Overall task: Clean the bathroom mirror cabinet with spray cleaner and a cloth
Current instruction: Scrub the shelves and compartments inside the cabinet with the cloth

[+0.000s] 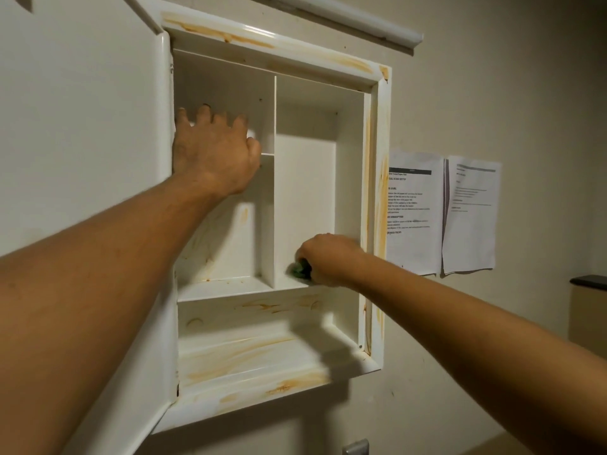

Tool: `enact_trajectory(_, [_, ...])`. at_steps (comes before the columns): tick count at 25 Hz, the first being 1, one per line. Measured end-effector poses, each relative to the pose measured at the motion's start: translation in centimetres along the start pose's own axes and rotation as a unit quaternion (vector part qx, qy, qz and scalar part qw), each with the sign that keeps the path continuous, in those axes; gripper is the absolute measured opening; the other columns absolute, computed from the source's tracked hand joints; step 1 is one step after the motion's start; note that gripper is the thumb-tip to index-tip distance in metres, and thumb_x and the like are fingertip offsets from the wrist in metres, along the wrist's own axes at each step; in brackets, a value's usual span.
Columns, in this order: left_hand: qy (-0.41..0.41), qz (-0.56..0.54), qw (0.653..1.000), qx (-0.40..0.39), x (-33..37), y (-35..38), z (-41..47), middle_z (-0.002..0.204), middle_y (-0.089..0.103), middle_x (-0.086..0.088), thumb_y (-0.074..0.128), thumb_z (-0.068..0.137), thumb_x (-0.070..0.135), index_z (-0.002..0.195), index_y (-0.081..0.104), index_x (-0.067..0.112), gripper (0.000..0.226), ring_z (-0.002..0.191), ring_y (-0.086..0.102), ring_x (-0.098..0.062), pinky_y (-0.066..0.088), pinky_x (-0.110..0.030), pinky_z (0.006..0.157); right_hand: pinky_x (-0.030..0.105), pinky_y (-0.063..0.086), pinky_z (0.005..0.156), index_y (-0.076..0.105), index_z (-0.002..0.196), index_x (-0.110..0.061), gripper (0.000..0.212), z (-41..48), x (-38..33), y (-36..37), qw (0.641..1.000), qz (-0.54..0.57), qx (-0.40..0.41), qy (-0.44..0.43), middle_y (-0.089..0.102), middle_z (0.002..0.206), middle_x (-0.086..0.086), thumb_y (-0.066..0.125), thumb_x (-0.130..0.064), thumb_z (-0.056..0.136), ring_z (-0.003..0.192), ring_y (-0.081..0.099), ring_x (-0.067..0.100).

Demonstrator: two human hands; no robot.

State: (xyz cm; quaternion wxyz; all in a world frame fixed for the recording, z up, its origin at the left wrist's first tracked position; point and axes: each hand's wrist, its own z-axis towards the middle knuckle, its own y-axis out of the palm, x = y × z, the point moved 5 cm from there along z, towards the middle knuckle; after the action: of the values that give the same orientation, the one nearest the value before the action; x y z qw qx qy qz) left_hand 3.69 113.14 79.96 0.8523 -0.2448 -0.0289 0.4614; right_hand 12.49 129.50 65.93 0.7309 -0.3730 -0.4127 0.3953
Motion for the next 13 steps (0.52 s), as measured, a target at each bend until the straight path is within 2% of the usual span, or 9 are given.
enact_trajectory(1, [0.003, -0.001, 1.0, -0.001, 0.0, 0.0, 0.0, 0.15, 0.05, -0.02, 0.02, 0.102, 0.044, 0.153, 0.04, 0.014, 0.062, 0.142, 0.04, -0.042, 0.024, -0.064, 0.118, 0.034, 0.053, 0.066, 0.069, 0.106, -0.017, 0.016, -0.2, 0.7, 0.2, 0.997, -0.069, -0.007, 0.025, 0.067, 0.088, 0.0, 0.059, -0.014, 0.094, 0.081, 0.065, 0.022])
enact_trajectory(3, [0.005, -0.003, 1.0, -0.001, 0.1, -0.1, -0.1, 0.149, 0.051, -0.021, 0.019, 0.101, 0.044, 0.152, 0.041, 0.014, 0.063, 0.139, 0.043, -0.041, 0.026, -0.063, 0.117, 0.035, 0.056, 0.07, 0.068, 0.103, -0.012, 0.014, -0.1, 0.8, 0.0, 0.994, -0.079, 0.014, 0.07, 0.063, 0.082, 0.002, 0.058, -0.012, 0.093, 0.075, 0.063, 0.021])
enact_trajectory(6, [0.004, -0.003, 1.0, -0.001, 0.2, 0.0, -0.2, 0.141, 0.058, -0.021, 0.013, 0.096, 0.045, 0.145, 0.049, 0.012, 0.07, 0.13, 0.052, -0.041, 0.034, -0.061, 0.113, 0.033, 0.055, 0.071, 0.069, 0.1, -0.009, 0.014, 0.6, -1.4, -0.5, 0.991, 0.093, 0.036, 0.089, 0.065, 0.082, 0.004, 0.059, -0.011, 0.09, 0.074, 0.061, 0.02])
enact_trajectory(8, [0.0, -0.014, 1.0, 0.007, -0.1, 0.1, 0.1, 0.14, 0.059, -0.022, 0.012, 0.094, 0.045, 0.143, 0.051, 0.011, 0.072, 0.127, 0.054, -0.042, 0.038, -0.061, 0.11, 0.033, 0.055, 0.073, 0.072, 0.098, -0.01, 0.016, 0.6, -2.9, -0.7, 0.969, 0.239, 0.024, 0.058, 0.07, 0.088, 0.004, 0.061, -0.007, 0.088, 0.081, 0.064, 0.021])
enact_trajectory(10, [0.004, -0.026, 1.0, 0.016, -0.1, 0.2, 0.0, 0.142, 0.057, -0.023, 0.012, 0.093, 0.046, 0.147, 0.046, 0.011, 0.073, 0.129, 0.053, -0.043, 0.037, -0.062, 0.11, 0.031, 0.053, 0.073, 0.073, 0.1, -0.013, 0.018, -0.3, -3.0, -0.6, 0.952, 0.306, 0.007, 0.027, 0.071, 0.09, 0.0, 0.063, -0.005, 0.087, 0.083, 0.065, 0.018])
enact_trajectory(11, [0.006, -0.03, 0.999, 0.024, 0.0, 0.1, 0.0, 0.144, 0.054, -0.023, 0.013, 0.093, 0.046, 0.15, 0.041, 0.012, 0.073, 0.131, 0.051, -0.043, 0.036, -0.062, 0.111, 0.03, 0.053, 0.072, 0.073, 0.103, -0.016, 0.018, -0.6, -2.1, -0.5, 0.96, 0.279, 0.003, 0.019, 0.071, 0.092, -0.001, 0.066, -0.008, 0.089, 0.084, 0.065, 0.017])
enact_trajectory(13, [0.005, -0.041, 0.998, 0.039, 0.0, 0.3, 0.1, 0.149, 0.049, -0.023, 0.016, 0.095, 0.046, 0.156, 0.032, 0.014, 0.071, 0.135, 0.047, -0.043, 0.033, -0.063, 0.114, 0.03, 0.053, 0.067, 0.07, 0.105, -0.018, 0.014, -0.8, 0.2, -0.6, 0.996, 0.085, -0.007, 0.026, 0.069, 0.092, 0.0, 0.065, -0.016, 0.092, 0.081, 0.063, 0.018])
